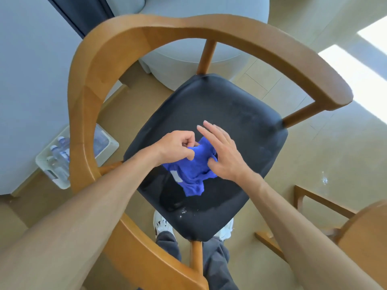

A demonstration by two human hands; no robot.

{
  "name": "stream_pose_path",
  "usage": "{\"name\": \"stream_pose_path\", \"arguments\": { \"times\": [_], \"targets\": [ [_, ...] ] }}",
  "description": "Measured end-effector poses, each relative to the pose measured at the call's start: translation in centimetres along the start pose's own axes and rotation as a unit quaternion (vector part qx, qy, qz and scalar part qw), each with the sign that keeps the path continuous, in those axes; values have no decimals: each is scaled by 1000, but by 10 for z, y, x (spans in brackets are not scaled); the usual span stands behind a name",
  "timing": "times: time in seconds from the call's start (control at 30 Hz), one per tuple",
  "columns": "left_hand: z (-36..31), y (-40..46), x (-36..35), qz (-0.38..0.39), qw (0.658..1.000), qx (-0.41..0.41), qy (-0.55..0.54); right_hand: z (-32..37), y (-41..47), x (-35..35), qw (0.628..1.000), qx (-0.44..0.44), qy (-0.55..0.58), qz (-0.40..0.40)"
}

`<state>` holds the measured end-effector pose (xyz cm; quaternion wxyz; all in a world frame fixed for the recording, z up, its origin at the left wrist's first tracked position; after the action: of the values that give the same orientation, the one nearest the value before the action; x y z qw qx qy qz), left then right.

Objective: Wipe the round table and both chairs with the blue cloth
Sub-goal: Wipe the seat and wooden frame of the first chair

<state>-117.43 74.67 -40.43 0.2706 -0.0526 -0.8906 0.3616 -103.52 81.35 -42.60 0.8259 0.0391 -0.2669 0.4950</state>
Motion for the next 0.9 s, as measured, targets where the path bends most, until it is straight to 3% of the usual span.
{"name": "stream_pose_path", "arguments": {
  "times": [0.07,0.17,0.3,0.47,0.57,0.63,0.7,0.8,0.9],
  "targets": [
    [-23,-1,13,13,996,-34,83,11,11,19,997,32,-55,46],
    [-49,-5,40,-17,977,-71,203,27,21,49,989,63,-131,40],
    [-61,-8,68,-82,954,-62,282,44,27,92,993,-19,-114,6],
    [-89,-8,74,-153,914,-75,368,60,25,126,988,-48,-149,-20],
    [-106,-8,77,-181,907,-68,374,66,20,137,979,-88,-160,-89],
    [-117,-9,77,-205,919,-41,335,70,17,138,969,-122,-156,-149],
    [-123,-6,73,-227,947,23,227,75,18,131,966,-154,-106,-180],
    [-126,2,63,-199,974,107,-29,80,25,119,971,-179,36,-152],
    [-127,3,64,-150,959,115,-212,77,21,115,972,-178,99,-114]
  ]
}}
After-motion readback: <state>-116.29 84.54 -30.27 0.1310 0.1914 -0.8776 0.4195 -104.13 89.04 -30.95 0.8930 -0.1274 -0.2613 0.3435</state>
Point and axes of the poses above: each hand's wrist, its own y-axis towards the middle knuckle, its own x-axis out of the back of the hand, z = x × y, the point moved 5 cm from there along y, towards the middle knuckle, and after that the axes turned 13 degrees about y, right-handed, at the moved point
